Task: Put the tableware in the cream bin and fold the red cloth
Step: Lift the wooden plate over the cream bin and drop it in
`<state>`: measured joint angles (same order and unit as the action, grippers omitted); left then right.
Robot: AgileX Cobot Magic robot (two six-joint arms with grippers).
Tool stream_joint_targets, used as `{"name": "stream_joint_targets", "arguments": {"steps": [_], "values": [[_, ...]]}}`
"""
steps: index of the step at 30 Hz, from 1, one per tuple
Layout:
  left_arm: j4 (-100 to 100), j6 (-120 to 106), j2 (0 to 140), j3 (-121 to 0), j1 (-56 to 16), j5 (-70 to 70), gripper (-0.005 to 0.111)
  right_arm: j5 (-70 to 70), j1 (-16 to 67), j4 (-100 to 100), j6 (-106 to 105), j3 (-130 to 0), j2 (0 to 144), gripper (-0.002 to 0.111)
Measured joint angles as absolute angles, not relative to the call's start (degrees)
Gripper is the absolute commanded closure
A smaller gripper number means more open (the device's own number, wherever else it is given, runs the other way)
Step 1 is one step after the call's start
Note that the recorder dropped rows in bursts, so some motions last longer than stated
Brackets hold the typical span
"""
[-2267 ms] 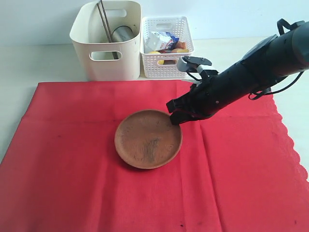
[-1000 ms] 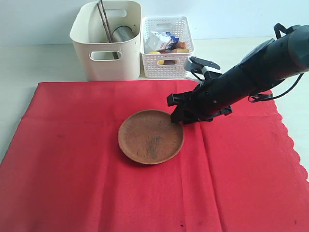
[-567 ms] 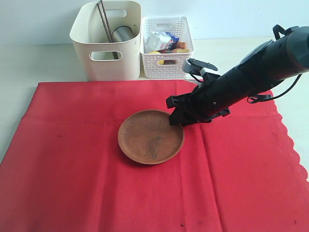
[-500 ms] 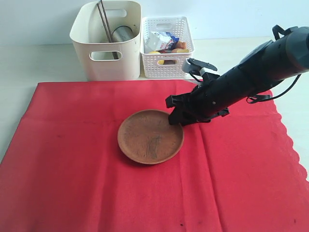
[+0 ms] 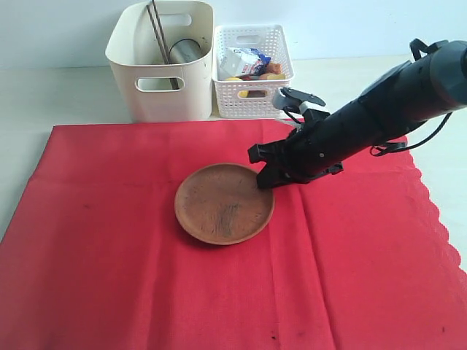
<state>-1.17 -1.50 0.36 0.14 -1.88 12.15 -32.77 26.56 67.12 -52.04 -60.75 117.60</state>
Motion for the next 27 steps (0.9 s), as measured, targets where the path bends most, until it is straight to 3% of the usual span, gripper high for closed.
{"name": "stream_joint_targets", "arguments": {"steps": [14, 19, 27], "values": [[-1.17, -1.5, 0.36, 0.14, -1.88, 12.15, 0.107, -40.09, 26.56, 70.19, -52.04, -64.91, 107.21, 0.108], [-1.17, -1.5, 0.36, 0.14, -1.88, 12.15, 0.107, -37.72, 26.56, 81.37, -52.34, -79.68, 109.0, 0.108], [-1.17, -1.5, 0.36, 0.14, -1.88, 12.15, 0.107, -36.44, 26.56, 94.35, -52.39, -102.15, 129.56, 0.108]]}}
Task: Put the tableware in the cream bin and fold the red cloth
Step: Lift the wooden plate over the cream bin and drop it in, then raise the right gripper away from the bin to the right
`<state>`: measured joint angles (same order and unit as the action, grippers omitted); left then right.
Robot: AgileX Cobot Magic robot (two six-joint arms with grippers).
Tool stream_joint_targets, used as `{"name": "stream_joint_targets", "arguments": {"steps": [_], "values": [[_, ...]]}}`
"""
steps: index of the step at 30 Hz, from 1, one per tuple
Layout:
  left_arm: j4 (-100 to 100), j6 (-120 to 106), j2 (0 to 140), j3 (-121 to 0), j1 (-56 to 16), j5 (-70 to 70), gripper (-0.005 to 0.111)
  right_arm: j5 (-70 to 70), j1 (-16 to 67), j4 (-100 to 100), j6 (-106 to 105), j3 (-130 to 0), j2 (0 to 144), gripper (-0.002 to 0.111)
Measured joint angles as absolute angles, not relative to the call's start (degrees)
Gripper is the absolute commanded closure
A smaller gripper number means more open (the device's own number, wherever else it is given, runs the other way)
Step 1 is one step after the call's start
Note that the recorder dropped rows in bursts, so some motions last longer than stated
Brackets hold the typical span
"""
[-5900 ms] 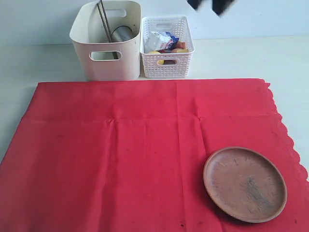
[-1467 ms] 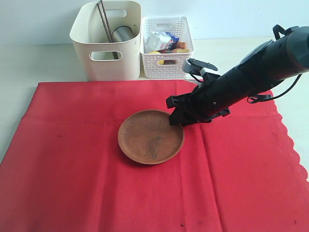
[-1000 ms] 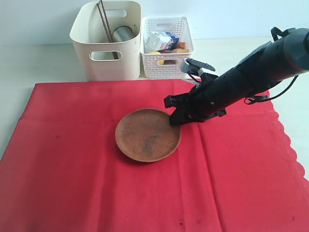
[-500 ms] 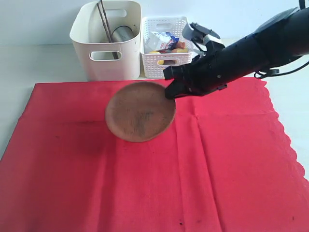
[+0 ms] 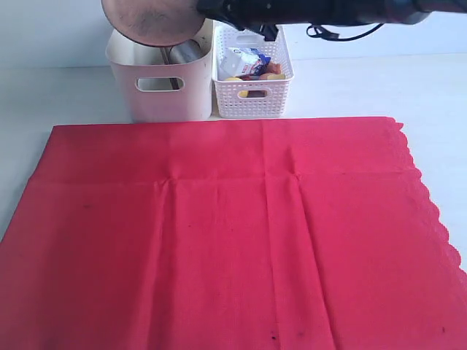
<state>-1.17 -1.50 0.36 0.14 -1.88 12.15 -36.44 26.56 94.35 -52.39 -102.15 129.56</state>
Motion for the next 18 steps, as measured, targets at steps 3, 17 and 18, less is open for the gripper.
{"name": "stream_joint_targets", "arguments": {"steps": [3, 17, 18], "values": [[-1.17, -1.5, 0.36, 0.14, -1.88, 12.15, 0.107, -36.44, 26.56, 95.09, -51.16, -109.09, 135.92, 0.106], [-1.17, -1.5, 0.36, 0.14, -1.88, 12.15, 0.107, -36.96, 26.56, 85.35, -45.18, -113.93, 139.41, 0.066], [-1.17, -1.5, 0.36, 0.14, -1.88, 12.15, 0.107, -37.28, 26.44, 82.69, -44.94, -113.93, 138.81, 0.069]]}}
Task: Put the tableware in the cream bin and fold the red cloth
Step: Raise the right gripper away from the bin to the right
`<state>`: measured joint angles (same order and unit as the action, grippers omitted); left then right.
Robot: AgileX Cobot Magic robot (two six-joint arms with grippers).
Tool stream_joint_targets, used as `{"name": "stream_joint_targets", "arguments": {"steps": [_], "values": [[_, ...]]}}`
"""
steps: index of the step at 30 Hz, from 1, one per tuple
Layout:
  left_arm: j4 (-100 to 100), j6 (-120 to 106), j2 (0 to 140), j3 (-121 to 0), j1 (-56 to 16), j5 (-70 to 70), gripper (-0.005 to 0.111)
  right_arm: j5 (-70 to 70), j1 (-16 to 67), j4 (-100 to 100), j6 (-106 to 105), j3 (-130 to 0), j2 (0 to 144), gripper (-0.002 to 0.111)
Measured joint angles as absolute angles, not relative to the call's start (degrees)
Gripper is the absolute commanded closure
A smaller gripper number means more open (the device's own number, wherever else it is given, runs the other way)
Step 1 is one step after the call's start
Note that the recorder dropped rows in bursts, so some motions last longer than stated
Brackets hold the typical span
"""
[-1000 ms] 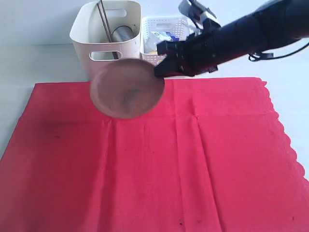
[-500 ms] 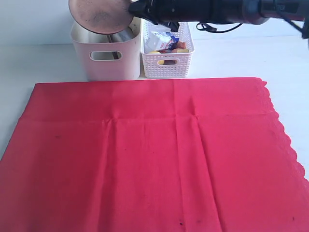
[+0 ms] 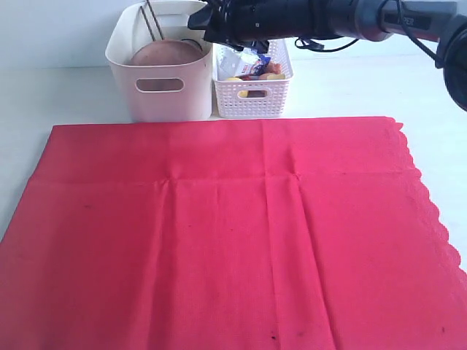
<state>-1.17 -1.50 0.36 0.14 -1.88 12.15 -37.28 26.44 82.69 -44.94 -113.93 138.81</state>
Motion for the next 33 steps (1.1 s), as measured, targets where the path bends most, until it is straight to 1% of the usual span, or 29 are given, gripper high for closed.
{"name": "stream_joint_targets", "arguments": {"steps": [2, 7, 8, 12, 17, 21, 27, 33], "values": [[-1.17, -1.5, 0.36, 0.14, -1.88, 12.15, 0.107, -38.12, 26.19, 79.17, -44.24, -113.93, 137.82, 0.076], [-1.17, -1.5, 0.36, 0.14, -1.88, 12.15, 0.107, -42.09, 25.17, 66.5, -39.38, -113.93, 133.54, 0.104], [-1.17, -1.5, 0.36, 0.14, -1.88, 12.15, 0.107, -42.78, 25.17, 63.24, -38.15, -113.93, 132.7, 0.108], [-1.17, -1.5, 0.36, 0.14, -1.88, 12.15, 0.107, -44.79, 25.17, 52.05, -31.95, -113.64, 129.33, 0.108], [-1.17, -1.5, 0.36, 0.14, -1.88, 12.15, 0.107, -41.83, 25.17, 47.54, -29.18, -108.15, 125.38, 0.108], [-1.17, -1.5, 0.36, 0.14, -1.88, 12.15, 0.107, -36.98, 25.17, 46.73, -30.88, -100.03, 120.96, 0.108], [-1.17, -1.5, 0.36, 0.14, -1.88, 12.15, 0.107, -28.19, 25.17, 46.6, -36.4, -83.98, 112.01, 0.108], [-1.17, -1.5, 0.36, 0.14, -1.88, 12.15, 0.107, -14.15, 25.17, 46.51, -39.85, -66.87, 102.43, 0.108]]}}
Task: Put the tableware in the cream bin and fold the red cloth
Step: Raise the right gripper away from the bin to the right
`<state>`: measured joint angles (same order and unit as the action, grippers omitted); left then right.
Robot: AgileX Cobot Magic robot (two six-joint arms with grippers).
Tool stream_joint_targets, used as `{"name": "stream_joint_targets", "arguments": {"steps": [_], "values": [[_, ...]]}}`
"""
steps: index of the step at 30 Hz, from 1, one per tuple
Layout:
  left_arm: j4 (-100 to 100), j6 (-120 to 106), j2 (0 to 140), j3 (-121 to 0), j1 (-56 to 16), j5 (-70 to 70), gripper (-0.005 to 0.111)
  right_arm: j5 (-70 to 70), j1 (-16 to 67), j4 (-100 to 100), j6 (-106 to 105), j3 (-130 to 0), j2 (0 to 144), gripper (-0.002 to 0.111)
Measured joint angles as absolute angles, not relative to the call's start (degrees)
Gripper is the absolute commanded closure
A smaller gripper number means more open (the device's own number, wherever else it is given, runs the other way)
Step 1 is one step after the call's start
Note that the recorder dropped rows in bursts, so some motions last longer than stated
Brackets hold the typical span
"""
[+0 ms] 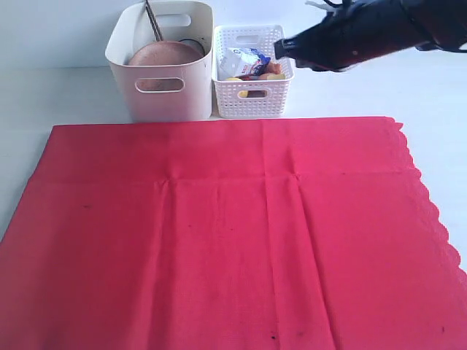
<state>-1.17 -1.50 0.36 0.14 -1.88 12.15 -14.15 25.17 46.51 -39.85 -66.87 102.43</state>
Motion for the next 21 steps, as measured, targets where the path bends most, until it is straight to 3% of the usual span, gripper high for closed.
{"name": "stream_joint_targets", "arguments": {"steps": [7, 21], "values": [[-1.17, -1.5, 0.36, 0.14, -1.88, 12.15, 0.107, 1.93, 25.17, 46.02, -40.46, -54.26, 94.55, 0.108], [-1.17, -1.5, 0.36, 0.14, -1.88, 12.15, 0.107, 6.53, 25.17, 41.85, -40.46, -53.26, 90.42, 0.108]]}}
